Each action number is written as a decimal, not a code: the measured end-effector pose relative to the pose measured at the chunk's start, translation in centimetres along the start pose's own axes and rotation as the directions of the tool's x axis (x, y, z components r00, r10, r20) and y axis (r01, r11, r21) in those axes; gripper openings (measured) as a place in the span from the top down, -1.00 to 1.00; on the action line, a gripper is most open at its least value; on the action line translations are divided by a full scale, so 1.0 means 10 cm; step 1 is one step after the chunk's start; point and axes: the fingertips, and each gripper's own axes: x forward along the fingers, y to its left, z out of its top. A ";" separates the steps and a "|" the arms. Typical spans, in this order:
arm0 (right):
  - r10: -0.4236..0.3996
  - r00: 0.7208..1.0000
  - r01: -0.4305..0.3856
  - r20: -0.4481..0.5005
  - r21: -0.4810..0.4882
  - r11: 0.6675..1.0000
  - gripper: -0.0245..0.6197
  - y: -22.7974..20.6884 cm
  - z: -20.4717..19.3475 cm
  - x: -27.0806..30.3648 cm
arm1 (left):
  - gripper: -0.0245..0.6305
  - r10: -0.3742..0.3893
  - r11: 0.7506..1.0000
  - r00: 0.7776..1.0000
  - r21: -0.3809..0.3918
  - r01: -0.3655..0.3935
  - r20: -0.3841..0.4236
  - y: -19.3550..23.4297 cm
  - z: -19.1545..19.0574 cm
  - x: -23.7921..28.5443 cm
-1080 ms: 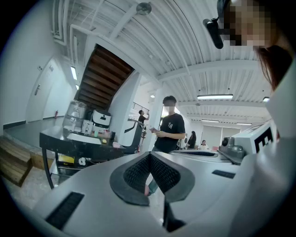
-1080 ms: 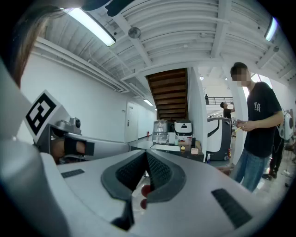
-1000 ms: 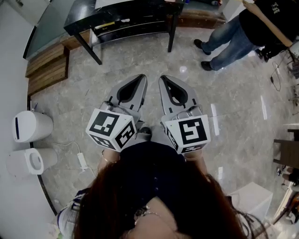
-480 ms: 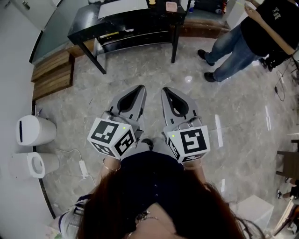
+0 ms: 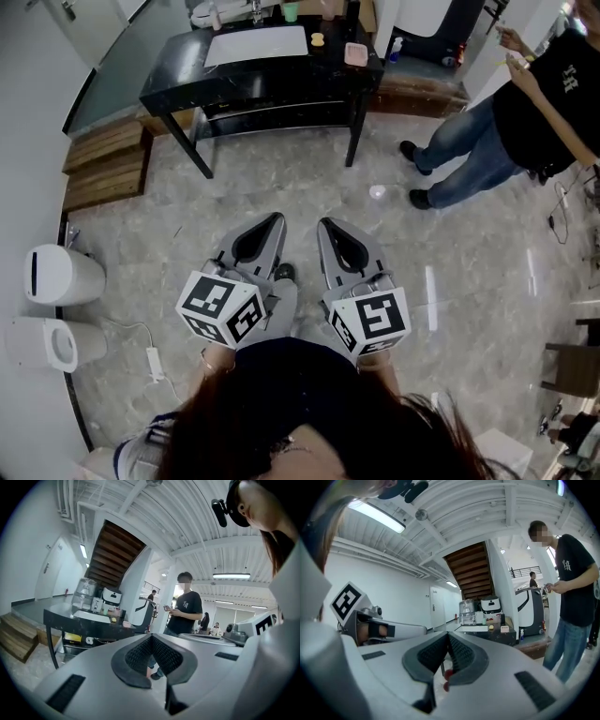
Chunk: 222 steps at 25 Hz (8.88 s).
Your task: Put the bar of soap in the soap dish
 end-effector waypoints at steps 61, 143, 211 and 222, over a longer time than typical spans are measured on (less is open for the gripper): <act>-0.067 0.987 0.063 -0.145 -0.035 0.997 0.88 -3.49 0.37 4.98 | 0.94 0.017 1.000 0.999 -0.023 -0.017 -0.040 3.39 1.55 4.64; -0.144 0.535 0.395 -0.832 0.096 0.914 0.33 -5.17 -1.65 7.59 | 0.94 -0.037 0.969 0.953 -0.244 -0.039 -0.300 6.15 1.34 6.93; -0.220 0.581 0.420 -0.784 0.057 0.906 0.31 -5.33 -1.12 6.81 | 0.94 -0.119 0.979 0.965 -0.189 0.075 -0.232 5.51 1.48 6.81; -0.280 0.558 0.507 -0.781 0.055 0.860 0.31 -5.58 -1.12 6.38 | 0.94 -0.183 0.974 0.951 -0.176 0.141 -0.251 5.20 1.41 6.94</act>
